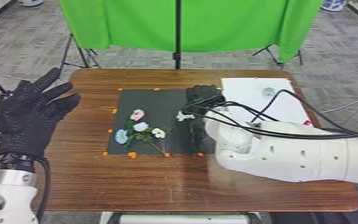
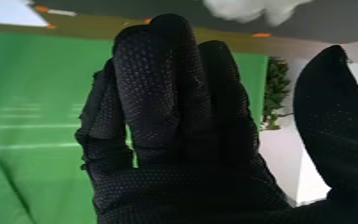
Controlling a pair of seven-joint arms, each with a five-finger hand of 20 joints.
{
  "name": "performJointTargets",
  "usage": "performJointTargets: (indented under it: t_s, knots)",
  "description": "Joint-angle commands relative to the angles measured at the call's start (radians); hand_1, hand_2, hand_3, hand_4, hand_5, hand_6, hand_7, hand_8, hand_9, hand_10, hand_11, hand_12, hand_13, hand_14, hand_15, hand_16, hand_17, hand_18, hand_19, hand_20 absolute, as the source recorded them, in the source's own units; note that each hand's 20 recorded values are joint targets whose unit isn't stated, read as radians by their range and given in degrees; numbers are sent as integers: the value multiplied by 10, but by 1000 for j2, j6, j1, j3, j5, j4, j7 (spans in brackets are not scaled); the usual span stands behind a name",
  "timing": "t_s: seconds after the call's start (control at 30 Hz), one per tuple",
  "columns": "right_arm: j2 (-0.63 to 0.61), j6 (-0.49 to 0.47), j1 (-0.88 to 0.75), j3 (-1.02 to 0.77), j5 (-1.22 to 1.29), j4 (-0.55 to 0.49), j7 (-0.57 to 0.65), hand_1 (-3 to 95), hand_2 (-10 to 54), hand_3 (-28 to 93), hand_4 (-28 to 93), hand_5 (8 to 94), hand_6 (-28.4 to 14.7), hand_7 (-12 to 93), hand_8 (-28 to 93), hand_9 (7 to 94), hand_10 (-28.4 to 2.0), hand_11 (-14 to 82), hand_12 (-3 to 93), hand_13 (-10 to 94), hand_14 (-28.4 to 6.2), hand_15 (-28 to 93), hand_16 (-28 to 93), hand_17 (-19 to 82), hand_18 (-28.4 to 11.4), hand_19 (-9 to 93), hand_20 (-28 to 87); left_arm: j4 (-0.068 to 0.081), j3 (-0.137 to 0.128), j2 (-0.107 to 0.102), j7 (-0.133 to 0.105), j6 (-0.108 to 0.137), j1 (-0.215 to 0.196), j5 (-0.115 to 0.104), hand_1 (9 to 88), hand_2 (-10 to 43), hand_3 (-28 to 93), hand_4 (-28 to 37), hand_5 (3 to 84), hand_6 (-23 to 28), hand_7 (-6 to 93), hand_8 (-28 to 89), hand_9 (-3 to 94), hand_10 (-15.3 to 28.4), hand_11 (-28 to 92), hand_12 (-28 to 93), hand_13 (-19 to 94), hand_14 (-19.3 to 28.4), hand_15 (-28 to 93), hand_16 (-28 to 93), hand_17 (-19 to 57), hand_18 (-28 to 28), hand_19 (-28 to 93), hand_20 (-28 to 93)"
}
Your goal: Arrange flowers
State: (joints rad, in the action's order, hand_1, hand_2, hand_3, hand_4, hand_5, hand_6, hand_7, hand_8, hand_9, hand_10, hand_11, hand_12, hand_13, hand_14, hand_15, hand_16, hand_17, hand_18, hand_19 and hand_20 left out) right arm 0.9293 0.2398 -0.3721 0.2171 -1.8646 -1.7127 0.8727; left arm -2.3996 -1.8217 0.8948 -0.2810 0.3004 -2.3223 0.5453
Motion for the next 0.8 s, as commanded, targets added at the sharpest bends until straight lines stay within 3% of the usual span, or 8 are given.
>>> performJointTargets:
  t_s: [0.03, 0.17, 0.27, 0.37, 0.43, 0.53, 0.63, 0.8]
  knots:
    - [-70, 87, 70, 3, -41, -13, 23, 223, -17, 822, -226, 618, -30, 148, -119, 733, -157, 234, 159, 673, -125, 673, 162, 258, -270, 840, 337, 3, 9, -2, -1, 7, -7, -2, 178, 110, 749, -283, 354, 98, 124, -82, 301, 203, 281, 114, 256, 284, 623, -130, -55, 271, 666, 176]
    - [-133, 72, 118, 25, -9, 13, 10, 218, -8, 821, -223, 599, -32, 142, -119, 707, -163, 222, 155, 666, -128, 668, 161, 260, -267, 840, 332, 2, 10, -6, 4, 6, 1, 2, 178, 110, 748, -283, 354, 99, 124, -82, 301, 203, 281, 114, 255, 284, 623, -130, -56, 271, 666, 176]
    - [-166, 19, 122, 7, 37, 58, -14, 220, -10, 834, -224, 532, -25, 136, -122, 608, -171, 161, 137, 619, -142, 607, 133, 238, -252, 819, 308, -8, -2, -9, -7, 7, -18, 5, 179, 110, 748, -283, 354, 99, 123, -82, 301, 203, 282, 114, 255, 284, 623, -130, -56, 271, 666, 176]
    - [-202, -63, 108, -22, 84, 110, -24, 219, -14, 846, -231, 479, -25, 130, -119, 516, -179, 119, 131, 570, -152, 578, 114, 232, -245, 811, 284, -1, 8, -17, 2, 5, 8, 4, 179, 110, 748, -283, 354, 99, 124, -82, 301, 203, 283, 114, 255, 284, 623, -130, -56, 271, 666, 176]
    - [-221, -128, 69, -81, 123, 143, -38, 217, -16, 852, -234, 443, -30, 126, -118, 465, -180, 100, 131, 548, -155, 574, 108, 231, -241, 811, 270, -2, 13, -41, -20, 14, 2, -12, 179, 110, 748, -283, 354, 99, 124, -82, 302, 203, 283, 114, 255, 284, 623, -130, -56, 271, 666, 176]
    - [-247, -175, 53, -110, 154, 181, -75, 216, -17, 855, -240, 404, -29, 127, -117, 414, -179, 78, 131, 531, -158, 572, 104, 233, -240, 814, 254, 0, 18, -39, -9, 11, 5, -10, 181, 109, 749, -283, 355, 99, 124, -82, 301, 203, 283, 114, 255, 284, 623, -130, -55, 271, 666, 176]
    - [-270, -209, 101, -38, 160, 211, -91, 209, -15, 857, -244, 365, -20, 129, -118, 377, -176, 64, 131, 527, -156, 573, 100, 241, -236, 819, 238, 3, 18, -44, -14, 9, 6, -15, 183, 110, 747, -283, 355, 99, 124, -82, 301, 204, 283, 113, 255, 284, 623, -130, -55, 271, 666, 175]
    - [-299, -321, 27, -139, 186, 253, -108, 200, -15, 860, -250, 335, -15, 129, -120, 348, -174, 45, 133, 525, -152, 582, 99, 244, -233, 830, 220, 0, 12, -37, -18, 9, 2, -13, 185, 110, 748, -283, 356, 100, 125, -82, 302, 204, 283, 113, 255, 284, 623, -131, -56, 271, 667, 175]
